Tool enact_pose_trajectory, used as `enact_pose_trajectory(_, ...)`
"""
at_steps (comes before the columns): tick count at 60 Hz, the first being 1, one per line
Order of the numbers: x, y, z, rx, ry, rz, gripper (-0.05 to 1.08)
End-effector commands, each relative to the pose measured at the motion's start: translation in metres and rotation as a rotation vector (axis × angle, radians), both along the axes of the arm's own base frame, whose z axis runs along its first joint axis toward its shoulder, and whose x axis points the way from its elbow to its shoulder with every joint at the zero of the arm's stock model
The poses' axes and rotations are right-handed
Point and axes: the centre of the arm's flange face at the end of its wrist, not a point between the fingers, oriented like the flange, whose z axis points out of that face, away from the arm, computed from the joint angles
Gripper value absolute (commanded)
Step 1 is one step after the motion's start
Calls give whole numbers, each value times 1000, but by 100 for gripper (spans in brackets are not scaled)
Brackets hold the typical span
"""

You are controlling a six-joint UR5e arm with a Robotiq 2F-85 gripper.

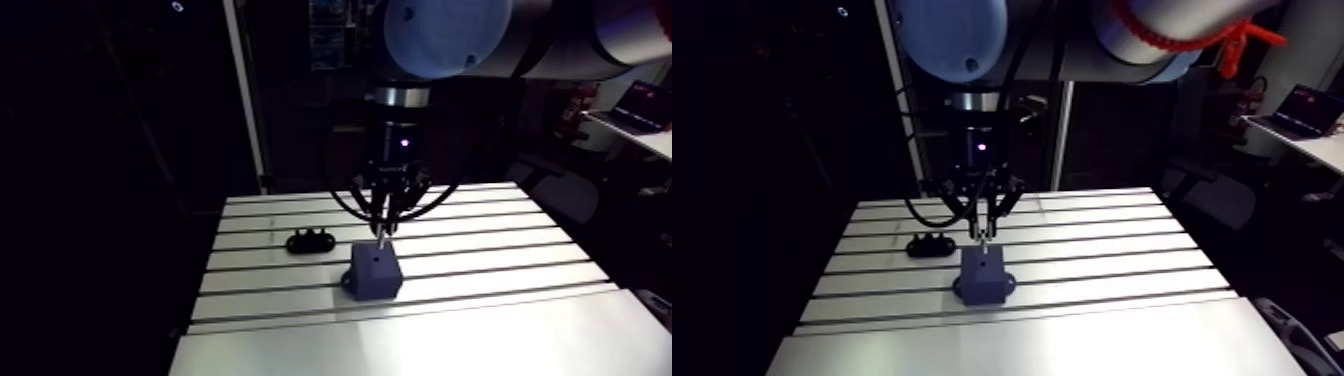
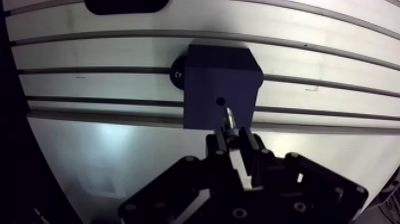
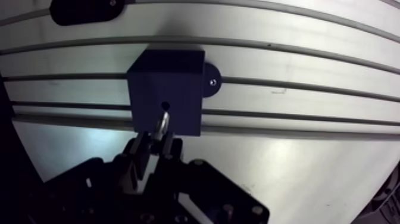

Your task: Pick up the M10 bolt and insert it into the hole until fully seated.

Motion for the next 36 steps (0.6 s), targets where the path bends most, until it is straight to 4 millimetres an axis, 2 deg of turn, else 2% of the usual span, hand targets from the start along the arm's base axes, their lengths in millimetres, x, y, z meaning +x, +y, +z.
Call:
enact_pose_trajectory(1,0,-2,-5,1,-11,4,108)
enact_pose_trajectory(36,-1,-2,-10,3,-17,7,108)
